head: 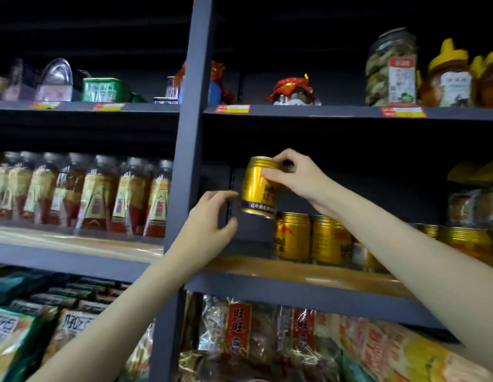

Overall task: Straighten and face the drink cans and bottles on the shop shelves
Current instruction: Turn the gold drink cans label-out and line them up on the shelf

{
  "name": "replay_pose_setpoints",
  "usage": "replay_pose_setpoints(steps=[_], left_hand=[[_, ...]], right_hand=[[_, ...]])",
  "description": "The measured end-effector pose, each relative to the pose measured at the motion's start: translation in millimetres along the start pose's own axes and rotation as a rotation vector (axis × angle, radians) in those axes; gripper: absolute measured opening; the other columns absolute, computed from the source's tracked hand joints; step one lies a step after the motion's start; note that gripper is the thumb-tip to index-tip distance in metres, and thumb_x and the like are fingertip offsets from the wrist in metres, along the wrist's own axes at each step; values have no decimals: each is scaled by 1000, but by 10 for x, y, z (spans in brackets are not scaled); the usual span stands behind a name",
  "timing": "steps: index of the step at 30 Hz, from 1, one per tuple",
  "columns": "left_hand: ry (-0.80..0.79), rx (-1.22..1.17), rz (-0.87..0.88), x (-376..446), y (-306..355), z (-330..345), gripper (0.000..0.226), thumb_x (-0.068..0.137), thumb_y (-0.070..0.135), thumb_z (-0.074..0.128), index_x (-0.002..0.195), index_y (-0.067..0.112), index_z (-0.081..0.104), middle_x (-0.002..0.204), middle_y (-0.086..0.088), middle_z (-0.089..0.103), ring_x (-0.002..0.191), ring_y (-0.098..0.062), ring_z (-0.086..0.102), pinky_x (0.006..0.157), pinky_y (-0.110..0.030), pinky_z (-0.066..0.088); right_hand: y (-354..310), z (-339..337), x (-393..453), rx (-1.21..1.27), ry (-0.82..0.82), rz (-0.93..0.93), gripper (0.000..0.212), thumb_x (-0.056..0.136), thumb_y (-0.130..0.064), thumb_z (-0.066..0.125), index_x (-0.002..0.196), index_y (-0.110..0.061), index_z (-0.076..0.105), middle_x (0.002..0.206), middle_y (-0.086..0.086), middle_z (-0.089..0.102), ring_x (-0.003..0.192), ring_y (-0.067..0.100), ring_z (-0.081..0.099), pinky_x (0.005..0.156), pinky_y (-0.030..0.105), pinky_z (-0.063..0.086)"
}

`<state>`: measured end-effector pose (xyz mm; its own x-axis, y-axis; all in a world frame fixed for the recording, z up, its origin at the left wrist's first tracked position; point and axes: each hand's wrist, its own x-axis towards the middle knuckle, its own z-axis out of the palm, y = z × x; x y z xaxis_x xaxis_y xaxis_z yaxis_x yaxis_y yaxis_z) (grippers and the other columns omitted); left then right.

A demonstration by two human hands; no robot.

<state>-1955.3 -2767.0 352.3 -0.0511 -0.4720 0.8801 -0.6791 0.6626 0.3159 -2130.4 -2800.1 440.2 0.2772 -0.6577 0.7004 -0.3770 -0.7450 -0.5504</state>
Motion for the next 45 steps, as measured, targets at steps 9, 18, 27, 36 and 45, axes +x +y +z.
replay_pose_setpoints(steps=[9,18,27,36,45], left_hand=[[-182,298,38,-87,3,56,45,90,17,54,133,13,42,136,-3,43,120,-20,45,95,-26,38],[-142,219,41,2,167,223,37,89,15,54,126,15,50,127,-2,48,112,-19,49,85,-21,37],[-173,309,156,192,716,1003,41,94,32,44,135,28,39,140,7,39,132,-18,31,108,-45,20],[-250,496,100,227,971,1391,46,95,53,27,141,45,24,152,6,24,142,-25,15,103,-69,-9],[-189,369,48,244,990,1370,43,95,52,31,136,42,36,149,8,33,142,-20,19,106,-63,-11]], right_hand=[[187,473,48,-772,-161,-33,33,82,-46,67,92,-21,49,89,-5,52,102,23,51,100,49,31],[122,-309,-138,-656,-22,-7,8,89,-33,61,91,-28,67,98,-7,60,109,20,55,99,45,41],[609,-1623,-573,-834,22,271,19,89,-23,63,107,-17,64,116,7,62,100,15,52,85,26,39],[1237,-1699,-340,-1089,-195,475,66,76,-52,70,131,-24,46,140,3,45,128,26,41,107,50,34],[692,-1830,-707,-178,317,173,36,76,-28,76,107,-21,58,111,4,55,103,20,54,81,31,47]])
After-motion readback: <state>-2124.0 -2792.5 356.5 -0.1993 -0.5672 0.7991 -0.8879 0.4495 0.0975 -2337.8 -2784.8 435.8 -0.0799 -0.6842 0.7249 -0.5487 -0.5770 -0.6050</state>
